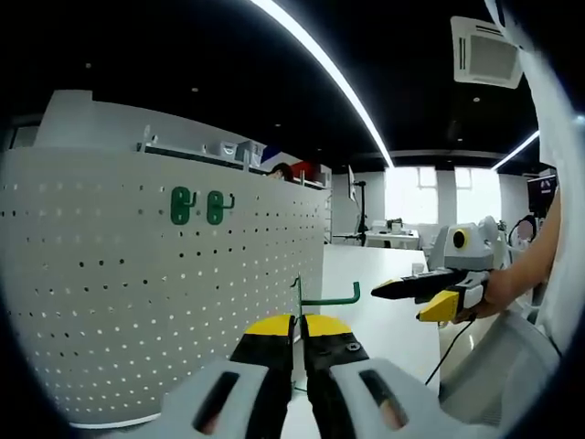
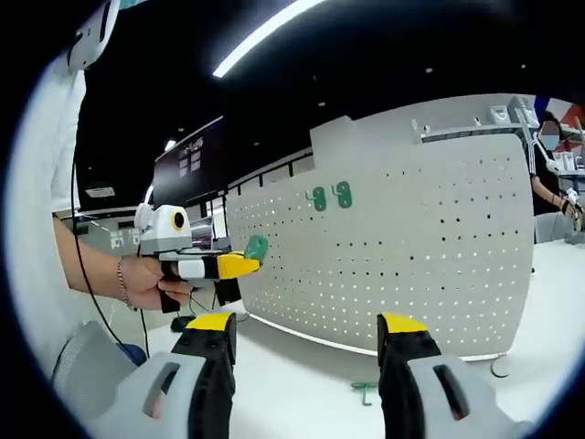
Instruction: Insert the hook assembly into the mounting plate slot until the hook locks in place.
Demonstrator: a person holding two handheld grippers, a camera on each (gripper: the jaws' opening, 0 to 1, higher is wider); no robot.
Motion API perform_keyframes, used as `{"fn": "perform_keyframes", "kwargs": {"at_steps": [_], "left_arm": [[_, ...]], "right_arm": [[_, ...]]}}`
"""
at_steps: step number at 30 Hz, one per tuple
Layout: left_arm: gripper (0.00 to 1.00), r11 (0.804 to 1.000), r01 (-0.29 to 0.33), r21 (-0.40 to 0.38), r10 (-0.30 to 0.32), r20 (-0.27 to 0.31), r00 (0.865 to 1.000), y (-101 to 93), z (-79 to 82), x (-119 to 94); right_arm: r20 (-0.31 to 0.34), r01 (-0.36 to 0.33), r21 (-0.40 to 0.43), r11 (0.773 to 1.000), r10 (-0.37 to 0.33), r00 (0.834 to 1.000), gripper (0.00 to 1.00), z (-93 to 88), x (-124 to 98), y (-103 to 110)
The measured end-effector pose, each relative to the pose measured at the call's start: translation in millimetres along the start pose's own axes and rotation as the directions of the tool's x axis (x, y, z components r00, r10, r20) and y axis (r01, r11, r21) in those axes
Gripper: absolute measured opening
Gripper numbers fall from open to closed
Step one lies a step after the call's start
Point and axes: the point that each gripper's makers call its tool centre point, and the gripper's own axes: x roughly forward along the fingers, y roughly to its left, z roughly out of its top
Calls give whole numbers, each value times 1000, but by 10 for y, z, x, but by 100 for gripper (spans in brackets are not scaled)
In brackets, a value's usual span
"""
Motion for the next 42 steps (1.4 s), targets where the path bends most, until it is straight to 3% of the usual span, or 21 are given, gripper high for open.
{"fn": "perform_keyframes", "kwargs": {"at_steps": [27,42], "left_arm": [[3,999,-33,-2,33,5,999,45,1,-59],[3,999,-46,-3,46,10,999,62,14,-79]], "right_arm": [[47,-155,23,988,154,987,58,237,476,383],[89,-181,72,981,174,981,55,305,671,471]]}}
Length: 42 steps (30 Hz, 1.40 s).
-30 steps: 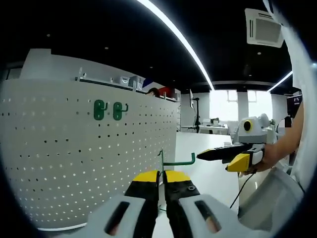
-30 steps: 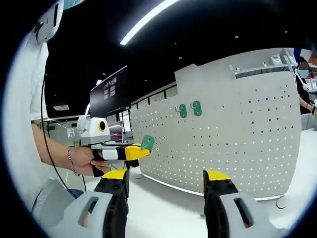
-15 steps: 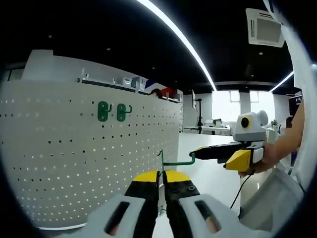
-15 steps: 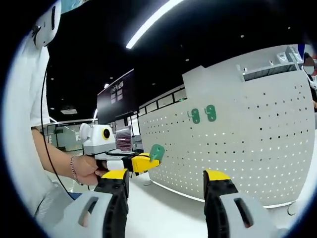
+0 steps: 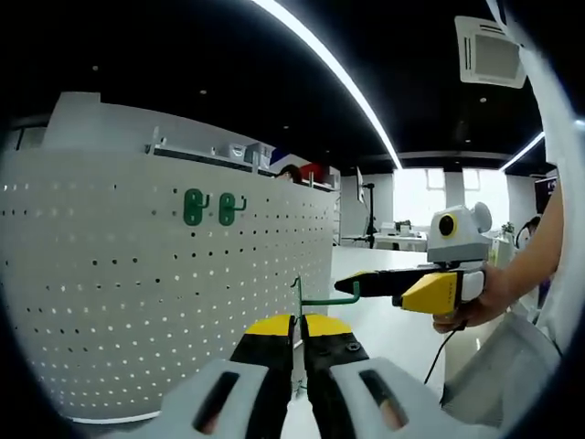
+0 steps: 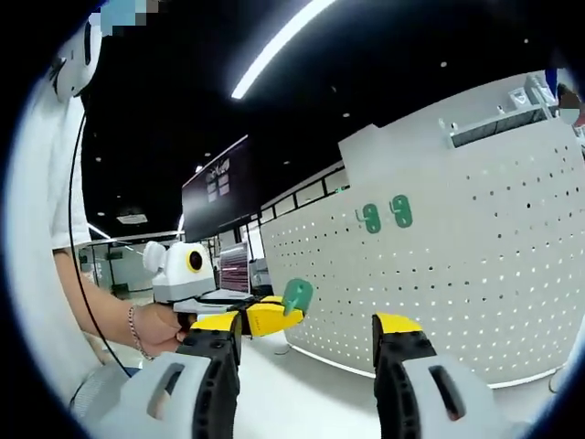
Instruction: Insert the hook assembly into the mounting plate slot until the hook locks in place.
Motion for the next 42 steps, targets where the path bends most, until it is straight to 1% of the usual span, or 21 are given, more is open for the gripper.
{"fn": "perform_keyframes", "kwargs": {"at_steps": [6,9,24,28,35,42], "left_arm": [[3,1000,-4,-3,4,6,1000,2,14,-4],[3,1000,-7,-4,7,9,1000,1,20,-11],[3,1000,-27,-11,27,18,999,38,31,-41],[3,999,-30,-11,31,19,999,45,30,-44],[3,999,-35,-15,35,21,999,49,33,-48],[3,999,-40,-16,40,22,999,61,39,-51]], "right_arm": [[10,-1,13,1000,1,1000,54,24,65,-6],[20,-4,26,1000,4,1000,55,42,99,0],[17,-25,34,999,25,1000,54,42,275,85],[24,-28,58,998,26,999,50,54,305,103],[10,-27,53,998,26,1000,44,31,344,120],[4,-33,53,998,32,999,36,26,363,141]]}}
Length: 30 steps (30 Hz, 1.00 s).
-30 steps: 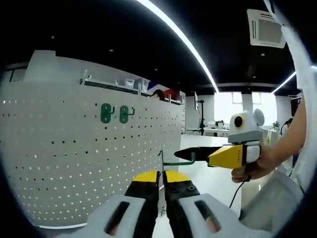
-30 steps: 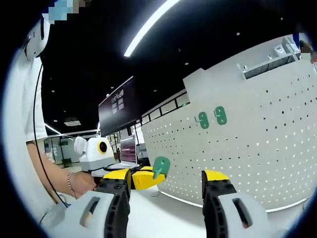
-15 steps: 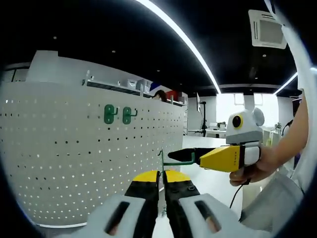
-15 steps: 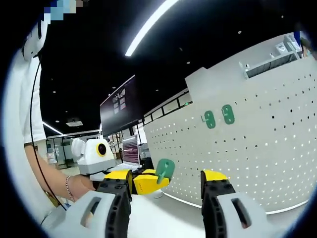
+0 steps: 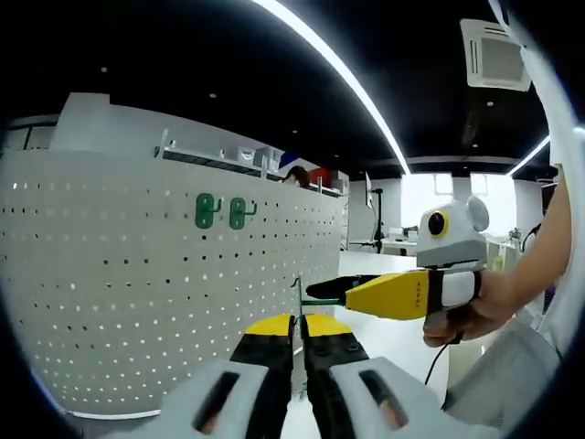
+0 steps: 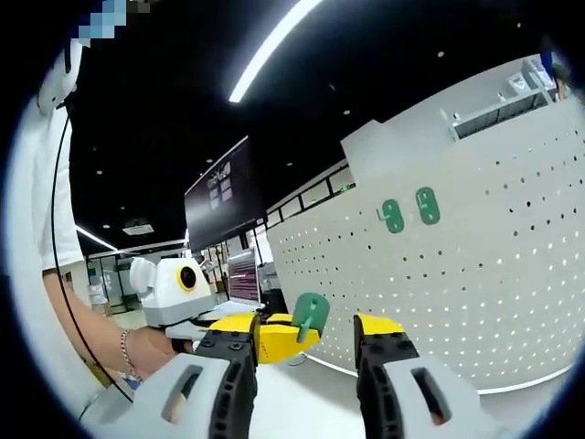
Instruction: Insert the hook assembly into the mounting plate slot until the hook locks in place.
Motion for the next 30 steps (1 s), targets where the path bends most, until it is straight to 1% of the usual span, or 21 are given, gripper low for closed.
{"fn": "perform_keyframes", "kwargs": {"at_steps": [5,14,18,24,25,30], "left_arm": [[3,1000,2,-1,-2,5,1000,-8,14,0],[3,1000,-3,0,3,6,1000,-9,20,-4],[3,1000,1,-16,0,11,1000,-13,26,1],[3,1000,-5,-10,5,6,1000,-11,19,3],[3,1000,-5,-9,5,6,1000,-18,20,5],[3,1000,-12,-7,12,2,1000,-8,13,6]], "right_arm": [[-7,1,1,1000,-1,1000,22,0,18,3],[-29,4,-28,1000,-5,1000,12,-32,80,10],[-28,9,-33,999,-10,1000,10,-23,86,-3],[-40,13,-40,999,-14,999,5,-34,95,0],[-37,14,-51,999,-16,999,5,-28,98,-1],[-40,25,-51,998,-27,999,4,-37,105,-16]]}}
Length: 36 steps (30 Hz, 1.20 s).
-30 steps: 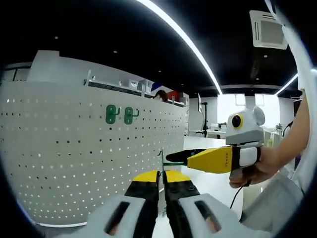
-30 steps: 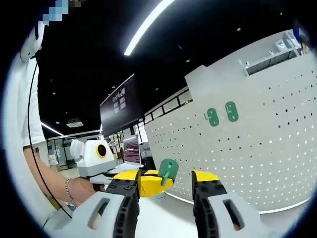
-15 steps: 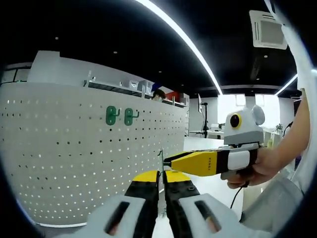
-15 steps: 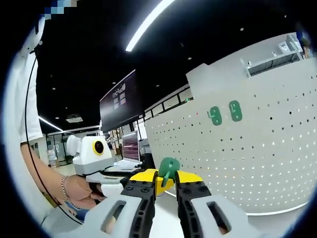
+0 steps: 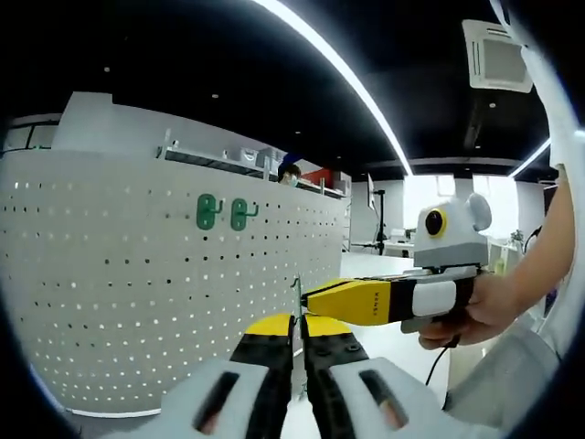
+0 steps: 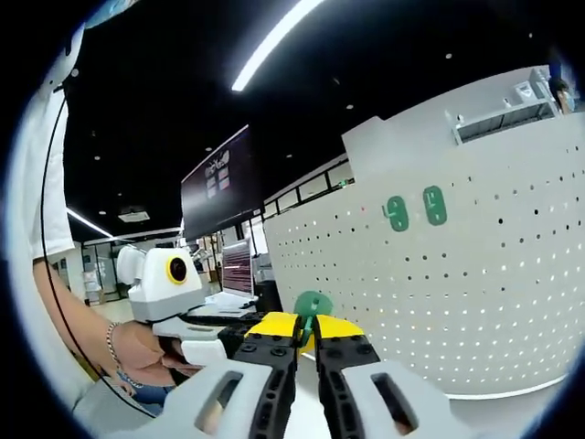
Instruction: Insert the hook assembly into the mounting plate slot until the hook locks in place.
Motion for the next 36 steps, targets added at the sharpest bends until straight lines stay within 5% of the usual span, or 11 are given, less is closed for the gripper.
{"fn": "perform_keyframes", "kwargs": {"at_steps": [27,36], "left_arm": [[6,999,-22,27,23,-21,1000,2,-15,-2],[30,999,-26,44,28,-60,998,1,-103,13]], "right_arm": [[-22,38,-31,999,-39,999,0,-12,19,-4],[-20,42,-20,999,-43,999,0,1,-3,-34]]}}
